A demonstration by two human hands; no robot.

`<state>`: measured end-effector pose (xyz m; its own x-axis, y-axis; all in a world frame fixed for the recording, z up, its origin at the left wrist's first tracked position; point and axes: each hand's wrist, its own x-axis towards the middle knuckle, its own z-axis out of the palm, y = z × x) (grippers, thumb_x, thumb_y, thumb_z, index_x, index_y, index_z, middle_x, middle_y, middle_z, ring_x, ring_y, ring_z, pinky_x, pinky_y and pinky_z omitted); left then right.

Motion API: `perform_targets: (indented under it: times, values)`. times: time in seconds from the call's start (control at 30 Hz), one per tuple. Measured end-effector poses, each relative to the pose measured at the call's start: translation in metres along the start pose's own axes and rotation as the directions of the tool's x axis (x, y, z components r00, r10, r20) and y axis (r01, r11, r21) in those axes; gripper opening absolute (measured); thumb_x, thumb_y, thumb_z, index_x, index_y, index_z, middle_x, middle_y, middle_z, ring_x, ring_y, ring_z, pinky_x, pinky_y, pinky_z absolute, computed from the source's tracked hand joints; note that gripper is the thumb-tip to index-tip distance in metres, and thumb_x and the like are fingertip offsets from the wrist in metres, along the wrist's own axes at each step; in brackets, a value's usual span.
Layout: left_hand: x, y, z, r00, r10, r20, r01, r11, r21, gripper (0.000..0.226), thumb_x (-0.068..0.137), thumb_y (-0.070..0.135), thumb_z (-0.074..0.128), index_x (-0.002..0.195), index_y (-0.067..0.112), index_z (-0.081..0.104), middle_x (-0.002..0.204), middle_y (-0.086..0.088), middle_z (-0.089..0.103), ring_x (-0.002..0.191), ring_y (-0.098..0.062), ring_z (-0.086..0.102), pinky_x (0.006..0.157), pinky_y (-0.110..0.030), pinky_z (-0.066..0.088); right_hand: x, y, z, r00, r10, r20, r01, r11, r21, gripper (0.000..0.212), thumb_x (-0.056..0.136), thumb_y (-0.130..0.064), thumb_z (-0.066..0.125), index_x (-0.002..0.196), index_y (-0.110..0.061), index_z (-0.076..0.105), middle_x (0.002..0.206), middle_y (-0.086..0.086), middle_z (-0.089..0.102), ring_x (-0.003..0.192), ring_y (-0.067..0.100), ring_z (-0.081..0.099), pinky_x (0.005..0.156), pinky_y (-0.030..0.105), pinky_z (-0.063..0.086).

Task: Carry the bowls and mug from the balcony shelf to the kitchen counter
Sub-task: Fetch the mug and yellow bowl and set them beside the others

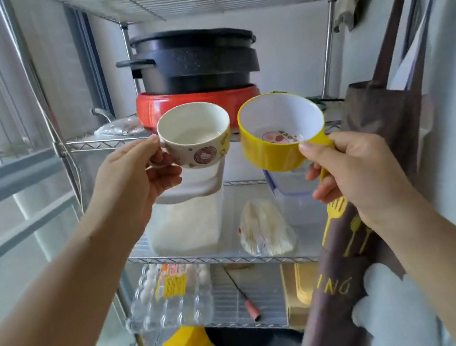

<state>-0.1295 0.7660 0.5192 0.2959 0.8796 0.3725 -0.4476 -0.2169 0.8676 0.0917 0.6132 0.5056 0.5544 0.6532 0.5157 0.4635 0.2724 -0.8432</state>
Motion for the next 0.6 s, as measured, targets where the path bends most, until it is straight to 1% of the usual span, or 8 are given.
perform_targets:
  times: [0.07,0.17,0.2,0.27,0.37,0.47,0.53,0.6]
  values:
    - [-0.017,-0.023,-0.010,0.999,-0.025,-0.023,0.025,1.000,0.005,0.042,0.096,0.009,0.047,0.054,0.013,0.050,0.050,-0.002,0.059,0.044,-0.018,0.060,0.044,-0.022,0.052,-0.020,0.023,0.000,0.999,0.050,0.014,-0.050,0.999,-0.012,0.028,0.076,-0.045,0.068,0.059,-0.022,0.068,0.052,0.000,0.066,0.032,0.013,0.057,0.034,0.022,0.045]
    - [-0.043,-0.055,-0.020,0.997,-0.074,-0.028,0.074,0.997,0.021,0.050,0.095,0.007,0.046,0.047,0.018,0.056,0.051,-0.003,0.061,0.046,-0.020,0.061,0.045,-0.023,0.052,-0.047,0.054,-0.003,0.992,0.121,0.024,-0.120,0.991,-0.057,0.037,0.072,-0.050,0.067,0.063,-0.014,0.066,0.050,0.000,0.065,0.031,0.013,0.056,0.034,0.026,0.048]
    - [-0.052,-0.064,-0.022,0.996,-0.092,-0.023,0.092,0.995,0.029,0.050,0.096,0.007,0.046,0.048,0.018,0.058,0.053,-0.003,0.061,0.047,-0.020,0.061,0.045,-0.024,0.052,-0.056,0.063,-0.005,0.990,0.141,0.026,-0.139,0.988,-0.073,0.040,0.072,-0.050,0.067,0.066,-0.011,0.066,0.051,0.000,0.066,0.032,0.013,0.056,0.036,0.029,0.051]
    - [-0.069,-0.081,-0.026,0.992,-0.125,-0.019,0.126,0.992,0.033,0.042,0.095,0.007,0.047,0.057,0.014,0.061,0.055,-0.005,0.062,0.049,-0.021,0.061,0.046,-0.026,0.053,-0.074,0.079,-0.008,0.984,0.175,0.031,-0.171,0.981,-0.094,0.041,0.073,-0.049,0.067,0.068,-0.008,0.064,0.054,0.002,0.067,0.033,0.014,0.056,0.040,0.034,0.053]
    - [-0.096,-0.107,-0.029,0.984,-0.179,-0.009,0.180,0.983,0.036,0.040,0.094,0.005,0.047,0.058,0.013,0.063,0.057,-0.008,0.061,0.051,-0.023,0.061,0.047,-0.028,0.053,-0.105,0.100,-0.017,0.977,0.212,0.029,-0.206,0.970,-0.130,0.043,0.074,-0.051,0.066,0.067,-0.008,0.062,0.056,0.007,0.067,0.037,0.019,0.058,0.042,0.032,0.051]
    - [-0.123,-0.131,-0.032,0.970,-0.242,0.002,0.241,0.970,0.035,0.033,0.093,0.003,0.046,0.067,0.007,0.064,0.058,-0.011,0.059,0.051,-0.024,0.060,0.047,-0.026,0.052,-0.137,0.115,-0.028,0.964,0.264,0.024,-0.256,0.952,-0.168,0.047,0.073,-0.053,0.064,0.066,-0.007,0.061,0.058,0.010,0.066,0.040,0.023,0.060,0.045,0.035,0.052]
    - [-0.139,-0.147,-0.031,0.958,-0.288,0.008,0.288,0.957,0.019,0.033,0.093,0.003,0.045,0.066,0.007,0.063,0.056,-0.009,0.059,0.050,-0.024,0.061,0.046,-0.025,0.052,-0.159,0.124,-0.037,0.951,0.310,0.003,-0.305,0.938,-0.163,0.045,0.073,-0.049,0.066,0.067,-0.005,0.061,0.059,0.008,0.067,0.038,0.019,0.060,0.042,0.029,0.050]
    - [-0.154,-0.163,-0.029,0.943,-0.333,0.022,0.333,0.943,0.000,0.032,0.093,0.004,0.045,0.065,0.007,0.062,0.055,-0.008,0.059,0.050,-0.023,0.061,0.046,-0.025,0.052,-0.180,0.132,-0.046,0.937,0.349,-0.023,-0.348,0.925,-0.153,0.036,0.075,-0.041,0.067,0.066,-0.007,0.062,0.059,0.006,0.067,0.035,0.014,0.059,0.039,0.020,0.046]
